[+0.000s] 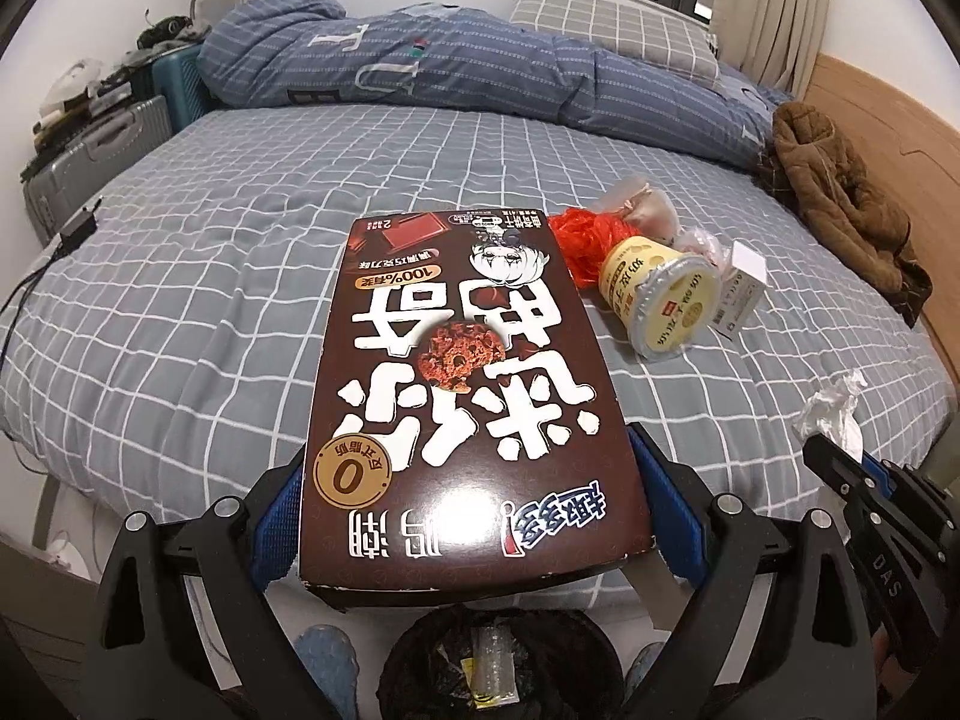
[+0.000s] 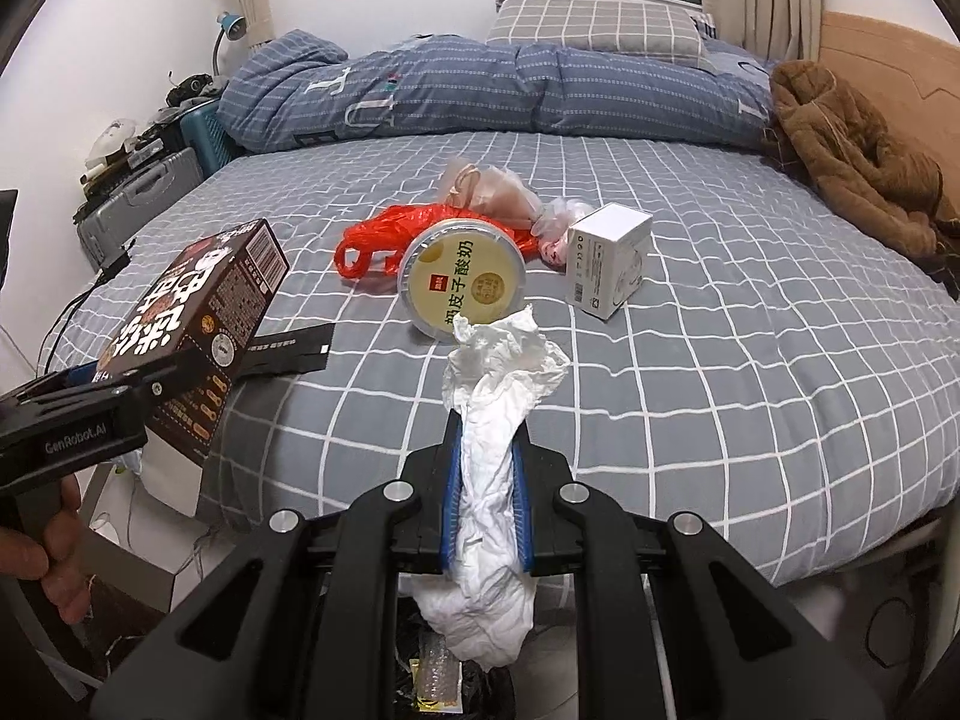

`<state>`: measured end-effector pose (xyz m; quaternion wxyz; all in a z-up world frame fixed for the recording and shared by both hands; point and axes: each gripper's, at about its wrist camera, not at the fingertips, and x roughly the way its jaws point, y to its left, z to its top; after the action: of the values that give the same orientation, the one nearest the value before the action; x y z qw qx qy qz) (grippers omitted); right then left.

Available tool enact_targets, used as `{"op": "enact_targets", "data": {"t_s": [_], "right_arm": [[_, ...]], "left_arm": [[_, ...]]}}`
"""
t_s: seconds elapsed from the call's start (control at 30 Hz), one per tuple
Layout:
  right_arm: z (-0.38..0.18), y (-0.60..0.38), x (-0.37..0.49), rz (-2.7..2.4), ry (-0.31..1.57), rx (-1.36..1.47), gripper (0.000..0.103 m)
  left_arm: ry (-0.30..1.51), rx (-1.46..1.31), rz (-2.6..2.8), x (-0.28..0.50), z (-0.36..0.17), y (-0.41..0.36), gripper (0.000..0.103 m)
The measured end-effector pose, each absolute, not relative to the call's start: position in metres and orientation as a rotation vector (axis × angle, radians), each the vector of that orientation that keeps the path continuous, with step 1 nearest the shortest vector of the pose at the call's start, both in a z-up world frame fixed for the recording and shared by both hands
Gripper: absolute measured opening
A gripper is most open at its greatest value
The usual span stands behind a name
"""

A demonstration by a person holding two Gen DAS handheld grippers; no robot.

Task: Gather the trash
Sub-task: 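Lift the snack box and tissue off the bed and carry them toward the bin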

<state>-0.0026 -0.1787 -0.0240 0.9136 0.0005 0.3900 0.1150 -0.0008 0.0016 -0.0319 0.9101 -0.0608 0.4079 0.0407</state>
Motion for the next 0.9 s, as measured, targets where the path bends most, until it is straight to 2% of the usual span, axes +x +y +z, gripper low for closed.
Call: {"op": "enact_targets", "data": {"t_s": [0.9], "right_arm": [[-0.028, -0.17, -0.065, 0.268, 0.815, -0.017, 0.014]], "left_arm": [[0.865, -0.077, 0.037, -0.078, -0.043, -0.011, 0.091]]}}
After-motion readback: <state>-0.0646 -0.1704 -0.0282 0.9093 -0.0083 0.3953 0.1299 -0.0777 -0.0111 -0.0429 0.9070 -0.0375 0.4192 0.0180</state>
